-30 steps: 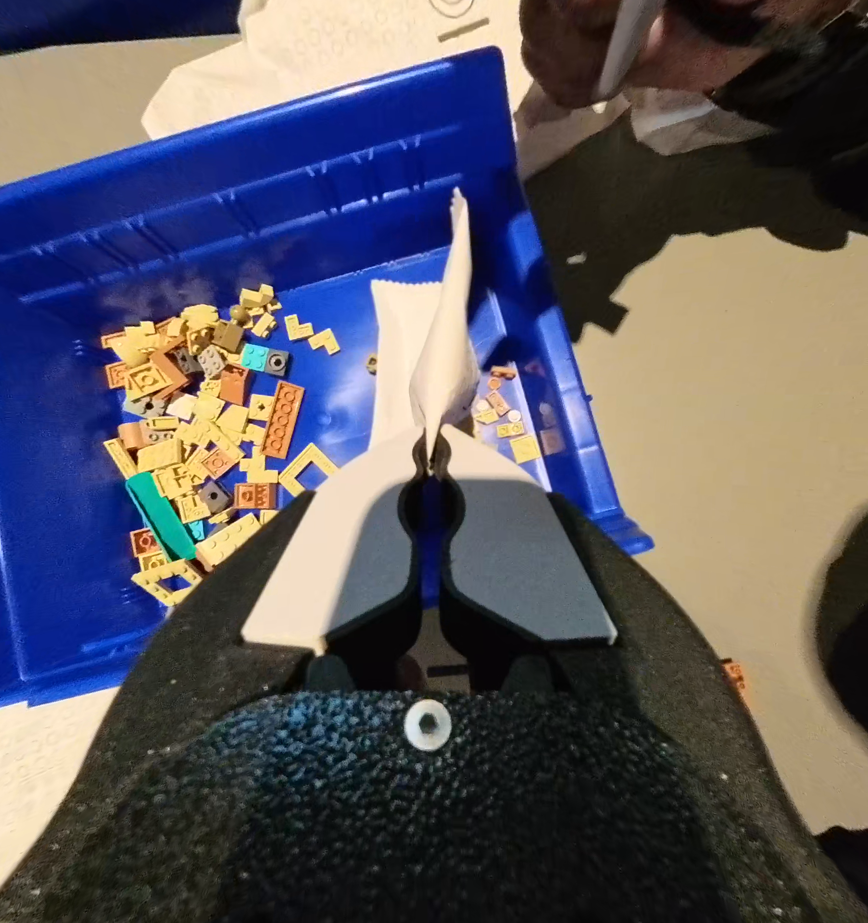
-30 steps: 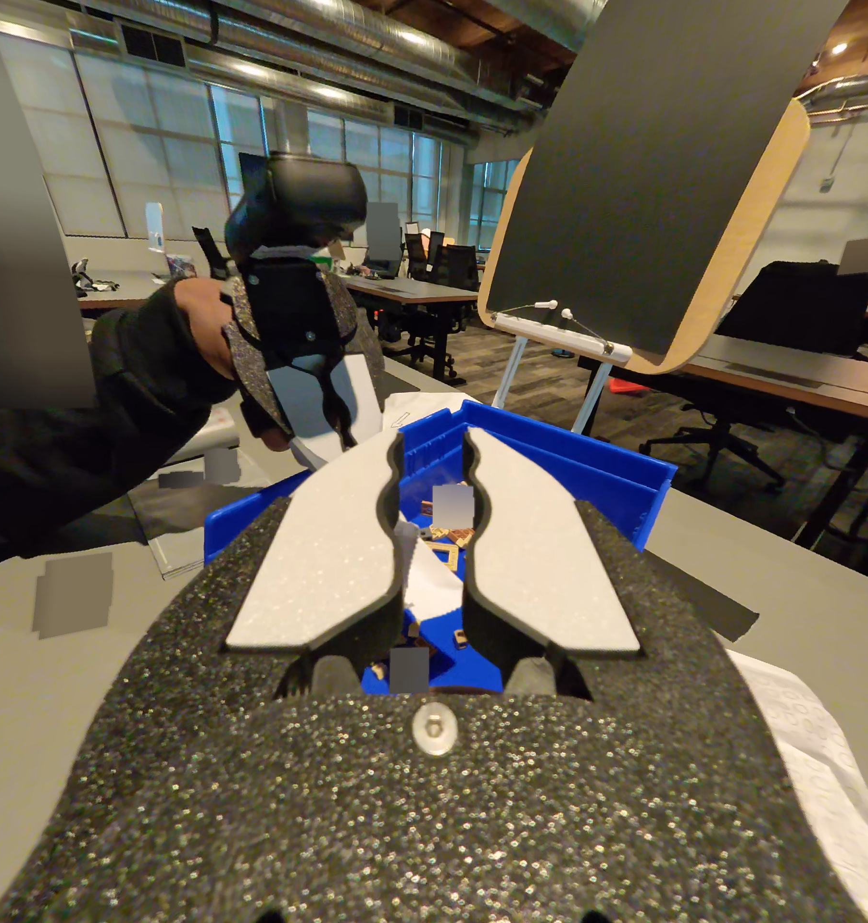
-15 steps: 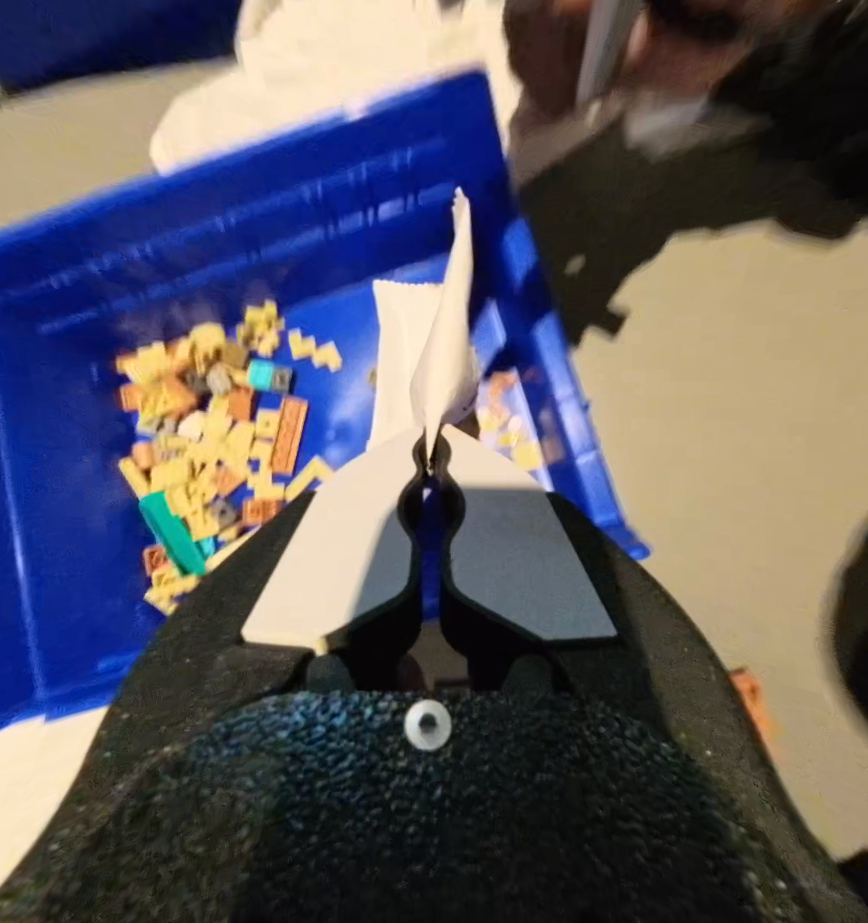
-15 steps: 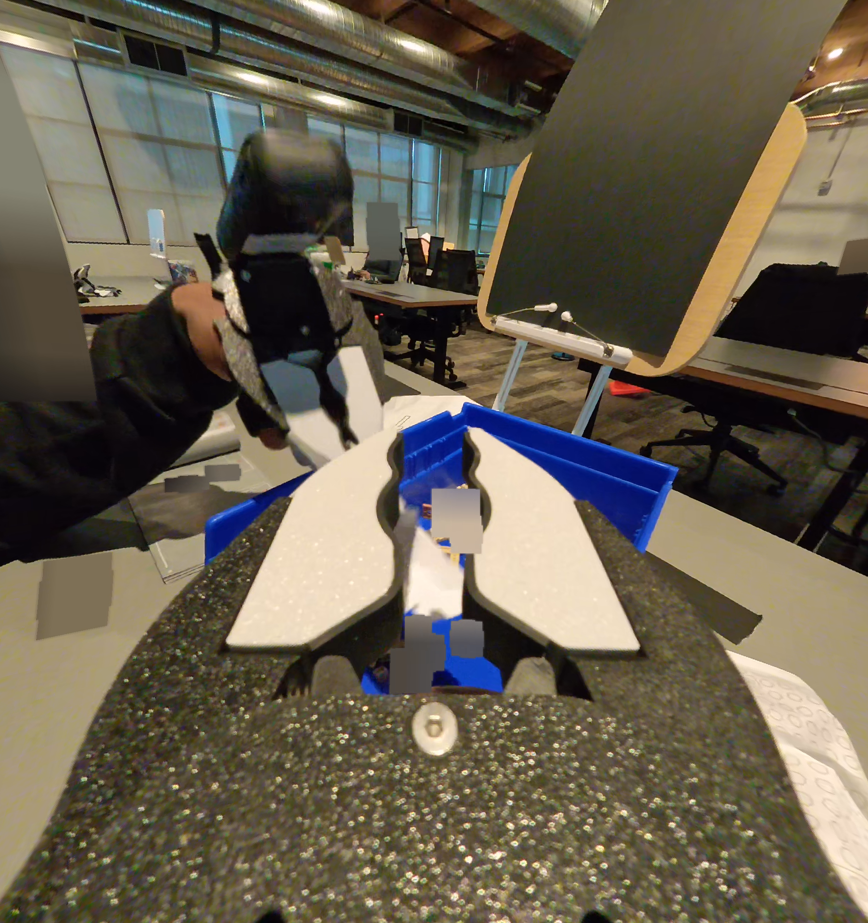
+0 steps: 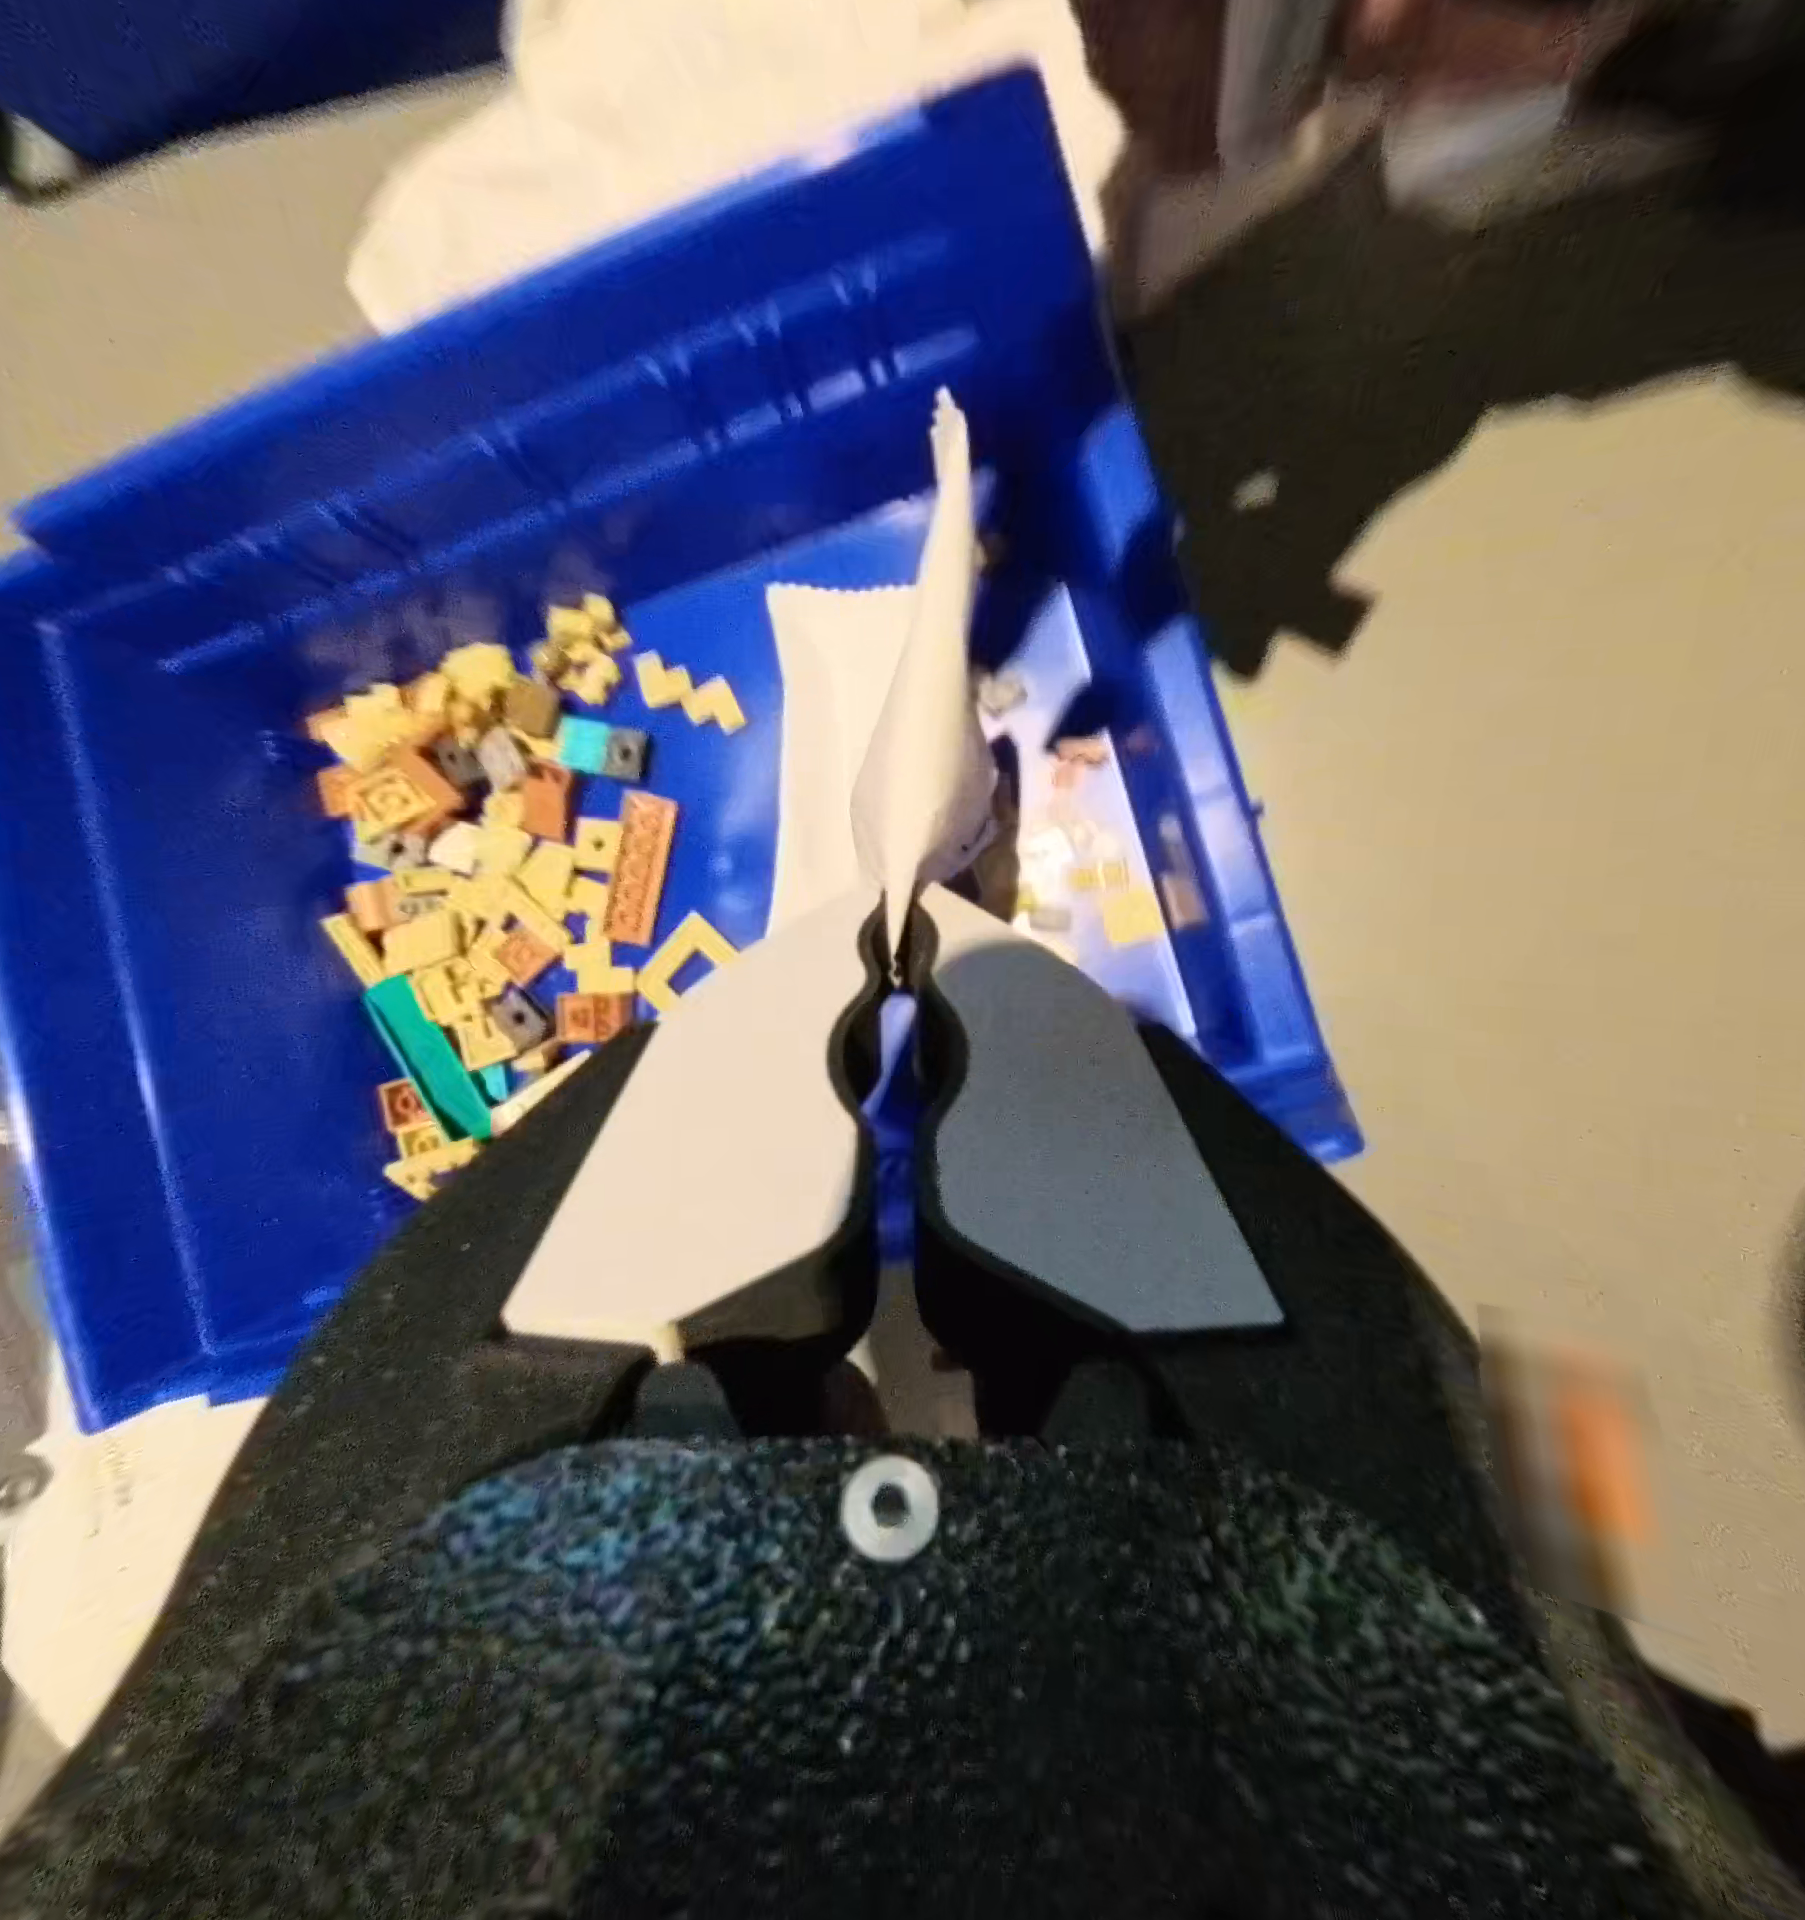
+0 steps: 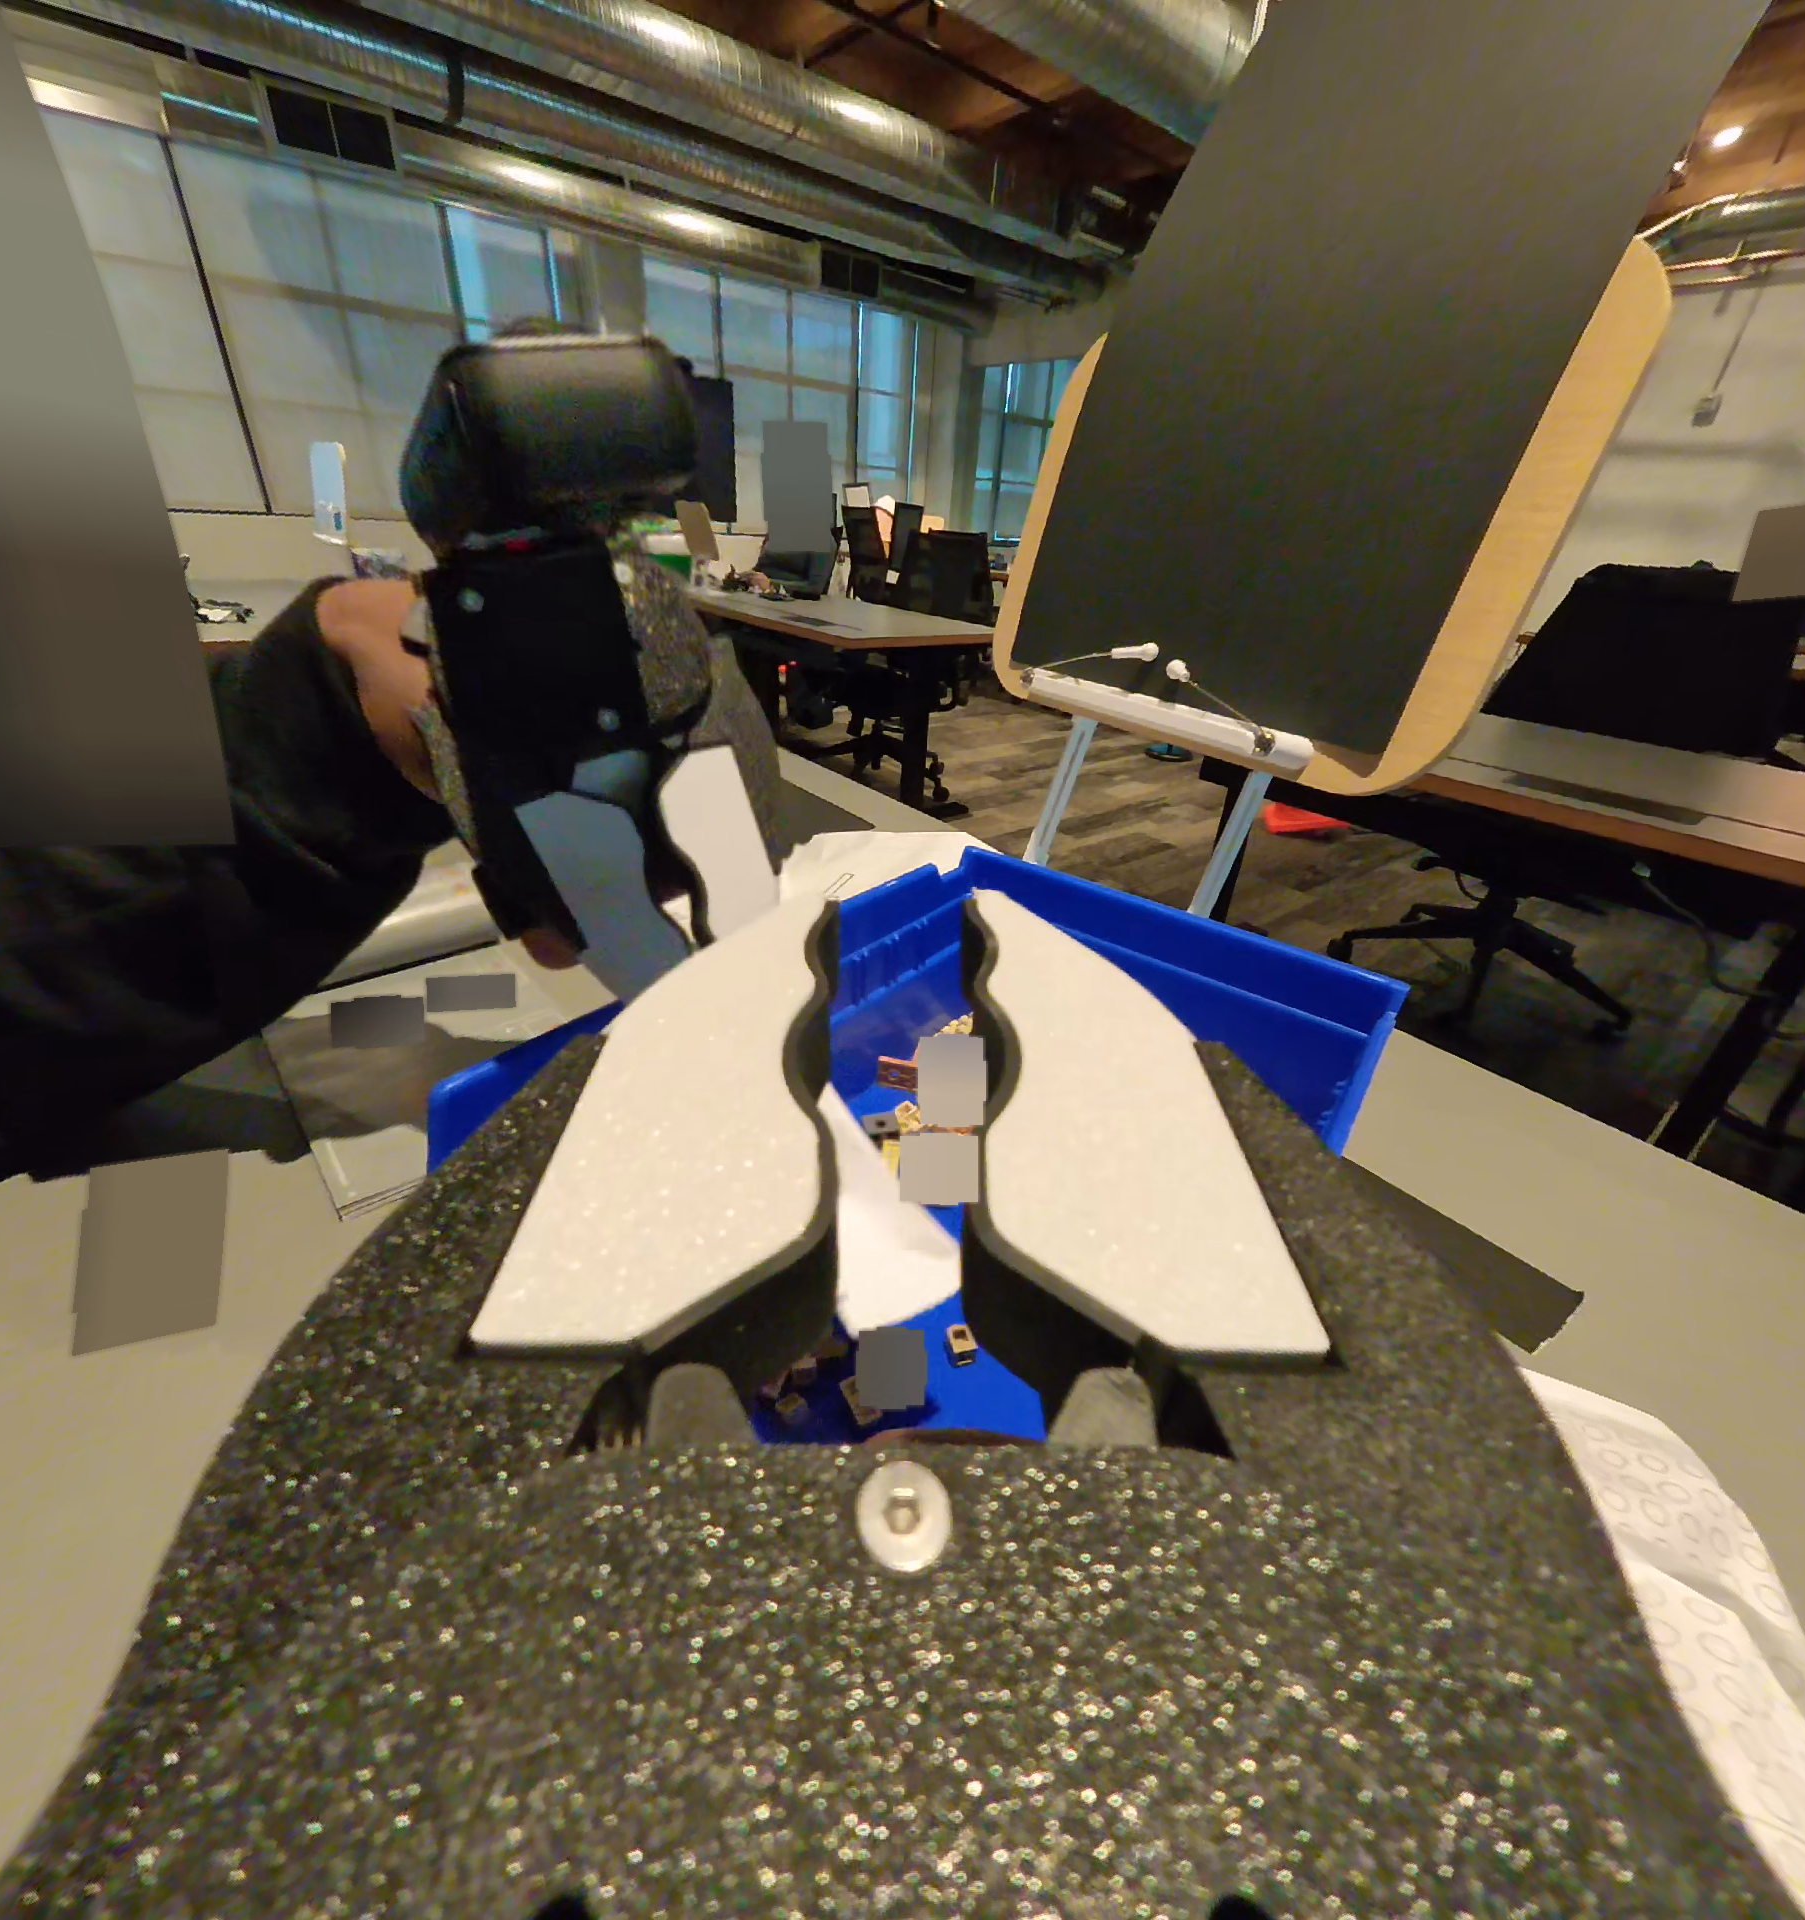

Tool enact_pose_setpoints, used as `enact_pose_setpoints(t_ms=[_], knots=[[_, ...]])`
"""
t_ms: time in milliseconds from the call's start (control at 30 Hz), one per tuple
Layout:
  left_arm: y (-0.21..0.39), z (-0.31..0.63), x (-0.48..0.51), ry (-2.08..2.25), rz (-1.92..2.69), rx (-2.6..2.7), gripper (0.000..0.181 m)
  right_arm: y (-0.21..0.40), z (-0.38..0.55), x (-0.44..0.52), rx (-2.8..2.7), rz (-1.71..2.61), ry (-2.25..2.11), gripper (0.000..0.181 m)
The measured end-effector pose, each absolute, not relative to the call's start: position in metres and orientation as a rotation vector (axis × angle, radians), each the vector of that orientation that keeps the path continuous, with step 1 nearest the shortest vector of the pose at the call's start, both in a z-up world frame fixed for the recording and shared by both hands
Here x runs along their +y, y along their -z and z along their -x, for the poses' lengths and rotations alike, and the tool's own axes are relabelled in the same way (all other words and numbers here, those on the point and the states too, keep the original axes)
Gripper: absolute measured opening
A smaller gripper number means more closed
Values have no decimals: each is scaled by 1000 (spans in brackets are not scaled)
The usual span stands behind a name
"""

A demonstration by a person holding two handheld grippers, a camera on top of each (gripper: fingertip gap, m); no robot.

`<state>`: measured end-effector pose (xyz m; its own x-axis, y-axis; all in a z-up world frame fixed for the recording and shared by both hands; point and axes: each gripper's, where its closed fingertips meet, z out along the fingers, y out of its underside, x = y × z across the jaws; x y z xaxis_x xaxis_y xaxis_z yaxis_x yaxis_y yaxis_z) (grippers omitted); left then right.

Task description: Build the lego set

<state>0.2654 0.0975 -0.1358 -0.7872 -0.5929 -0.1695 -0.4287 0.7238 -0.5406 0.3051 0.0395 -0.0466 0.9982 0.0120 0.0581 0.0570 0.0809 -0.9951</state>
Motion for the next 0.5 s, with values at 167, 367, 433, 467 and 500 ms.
enact_pose_setpoints(t_ms=[167, 367, 433, 467, 500], knots=[[120, -272, 98, 937, 882, 2538, 1, 46, -307, 38, -48, 1486, 40, 21], [84, -281, 113, 1587, 1035, 2352, 0, 41, -311, 35, -23, 1453, 60, 21], [63, -282, 119, 1961, 1050, 2216, 0, 41, -310, 36, -20, 1448, 64, 21], [56, -283, 123, 2103, 1068, 2149, 0, 41, -310, 36, -22, 1447, 62, 21], [53, -286, 127, 2202, 1092, 2096, 0, 42, -308, 38, -24, 1450, 55, 21]])
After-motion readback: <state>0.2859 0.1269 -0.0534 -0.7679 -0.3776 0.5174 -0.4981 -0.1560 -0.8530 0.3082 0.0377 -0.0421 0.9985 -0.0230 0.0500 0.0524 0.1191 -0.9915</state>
